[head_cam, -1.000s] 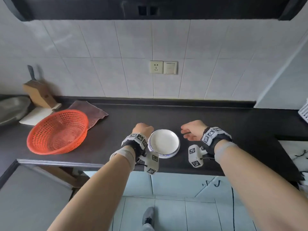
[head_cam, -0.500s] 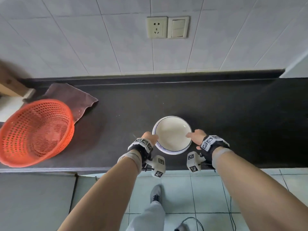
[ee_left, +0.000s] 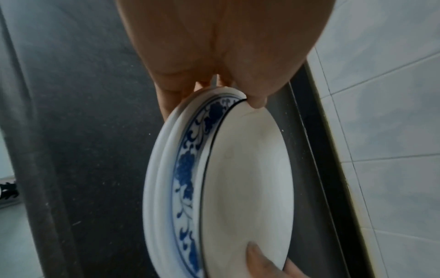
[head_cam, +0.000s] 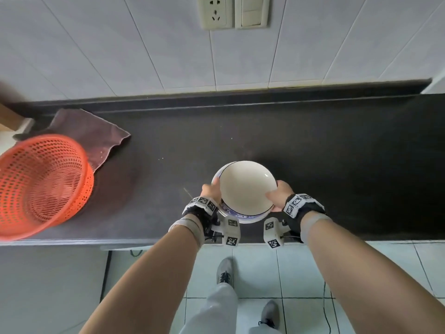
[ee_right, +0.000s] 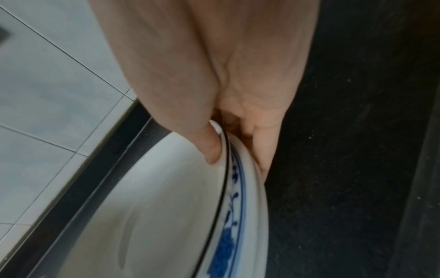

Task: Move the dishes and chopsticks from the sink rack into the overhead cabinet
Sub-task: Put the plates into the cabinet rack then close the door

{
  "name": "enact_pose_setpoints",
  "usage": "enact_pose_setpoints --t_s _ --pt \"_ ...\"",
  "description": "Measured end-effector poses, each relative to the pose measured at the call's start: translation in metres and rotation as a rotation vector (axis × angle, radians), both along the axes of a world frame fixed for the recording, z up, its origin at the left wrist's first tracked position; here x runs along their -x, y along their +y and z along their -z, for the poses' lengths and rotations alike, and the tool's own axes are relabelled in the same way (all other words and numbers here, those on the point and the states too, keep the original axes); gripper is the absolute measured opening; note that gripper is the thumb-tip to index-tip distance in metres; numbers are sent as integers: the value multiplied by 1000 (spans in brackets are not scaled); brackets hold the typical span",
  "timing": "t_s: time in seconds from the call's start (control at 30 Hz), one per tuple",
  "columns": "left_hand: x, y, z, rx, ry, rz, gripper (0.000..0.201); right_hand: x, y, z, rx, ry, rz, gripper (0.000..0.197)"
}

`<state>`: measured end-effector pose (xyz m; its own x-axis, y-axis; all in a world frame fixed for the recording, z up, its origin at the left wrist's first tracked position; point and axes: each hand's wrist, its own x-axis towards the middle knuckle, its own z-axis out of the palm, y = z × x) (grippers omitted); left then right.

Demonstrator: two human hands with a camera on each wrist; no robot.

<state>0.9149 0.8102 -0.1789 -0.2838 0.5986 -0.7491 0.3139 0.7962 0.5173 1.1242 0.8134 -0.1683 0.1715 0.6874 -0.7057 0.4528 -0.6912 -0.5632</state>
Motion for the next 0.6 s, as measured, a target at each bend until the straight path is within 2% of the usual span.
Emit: enact_pose_setpoints --t_s 0.13,0.23,0.33,0.4,0.5,0.57,0.6 --pt "1 -12 -44 -126 -13 -107 46 2 -3 -42 -92 54 -46 35" --pt "10 -24 -77 -215 66 -76 31 3 -3 -82 -146 137 -64 33" --pt "23 -47 -118 -253 33 -189 14 11 -12 -129 -224 176 -118 29" --pt "29 -66 -149 -293 -51 -292 25 20 -24 -162 -272 209 -162 26" --pt "42 -88 -192 -404 -227 -386 69 36 -43 -217 -332 220 -200 21" --pt "55 -99 -224 -497 -224 -441 75 47 -54 -251 -366 259 -209 17" --pt "55 -115 -257 -547 -207 -469 73 53 -57 -267 -391 265 -227 16"
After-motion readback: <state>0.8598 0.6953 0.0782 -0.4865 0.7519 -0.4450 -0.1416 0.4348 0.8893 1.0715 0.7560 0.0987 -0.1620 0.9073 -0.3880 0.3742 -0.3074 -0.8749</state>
